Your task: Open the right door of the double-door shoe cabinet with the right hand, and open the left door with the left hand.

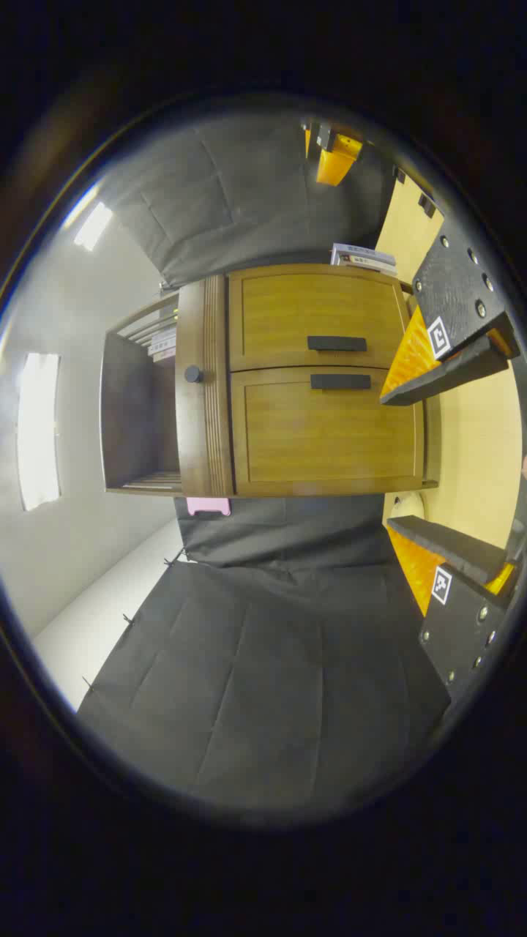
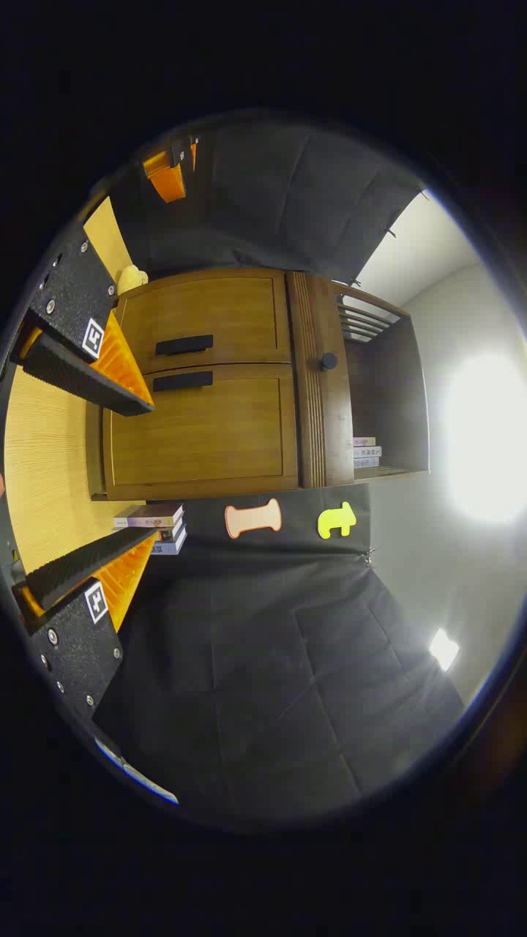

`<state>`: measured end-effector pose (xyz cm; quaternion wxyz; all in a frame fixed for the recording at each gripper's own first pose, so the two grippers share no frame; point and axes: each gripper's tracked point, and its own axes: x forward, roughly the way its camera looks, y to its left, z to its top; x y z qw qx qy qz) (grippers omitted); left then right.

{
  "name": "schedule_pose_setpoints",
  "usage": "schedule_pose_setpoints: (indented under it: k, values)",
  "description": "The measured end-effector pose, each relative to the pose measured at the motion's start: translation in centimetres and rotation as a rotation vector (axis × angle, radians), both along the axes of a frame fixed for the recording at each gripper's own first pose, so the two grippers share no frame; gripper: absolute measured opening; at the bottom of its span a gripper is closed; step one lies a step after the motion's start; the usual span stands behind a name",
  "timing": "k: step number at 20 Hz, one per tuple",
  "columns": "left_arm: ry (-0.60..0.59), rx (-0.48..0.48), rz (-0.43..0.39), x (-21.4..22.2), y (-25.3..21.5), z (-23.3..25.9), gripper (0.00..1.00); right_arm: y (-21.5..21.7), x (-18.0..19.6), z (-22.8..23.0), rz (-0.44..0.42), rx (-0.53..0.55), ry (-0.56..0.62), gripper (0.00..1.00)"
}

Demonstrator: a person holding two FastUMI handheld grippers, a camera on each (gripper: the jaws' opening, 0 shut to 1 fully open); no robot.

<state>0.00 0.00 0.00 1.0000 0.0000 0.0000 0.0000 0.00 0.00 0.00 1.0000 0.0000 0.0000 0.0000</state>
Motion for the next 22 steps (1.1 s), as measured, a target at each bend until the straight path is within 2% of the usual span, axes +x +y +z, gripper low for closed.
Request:
schedule_pose_setpoints:
  k: [5, 6, 14, 17, 18, 22]
  values:
    - [-0.002, 0.002, -0.001, 0.2, 0.2, 0.2, 0.87, 0.1, 0.0, 0.0, 0.001, 0.005, 0.004, 0.94]
    - [-0.002, 0.003, 0.0, 0.3, 0.2, 0.2, 0.8, 0.2, 0.1, -0.2, 0.003, 0.006, 0.006, 0.94]
    - [-0.005, 0.014, 0.004, 0.7, 0.2, 0.2, 0.8, 0.7, 1.1, -0.6, 0.034, 0.012, 0.001, 0.95]
    - [-0.005, 0.014, 0.005, 1.1, 0.1, 0.4, 0.8, 2.0, 3.1, -0.1, 0.054, 0.02, 0.003, 0.94]
    - [-0.006, 0.016, 0.006, 1.4, 0.1, 0.4, 0.86, 2.4, 3.9, 0.1, 0.062, 0.024, 0.001, 0.94]
    - [-0.012, 0.016, 0.015, 2.4, 0.1, 0.7, 0.86, 3.6, 7.2, 1.2, 0.089, 0.045, -0.014, 0.94]
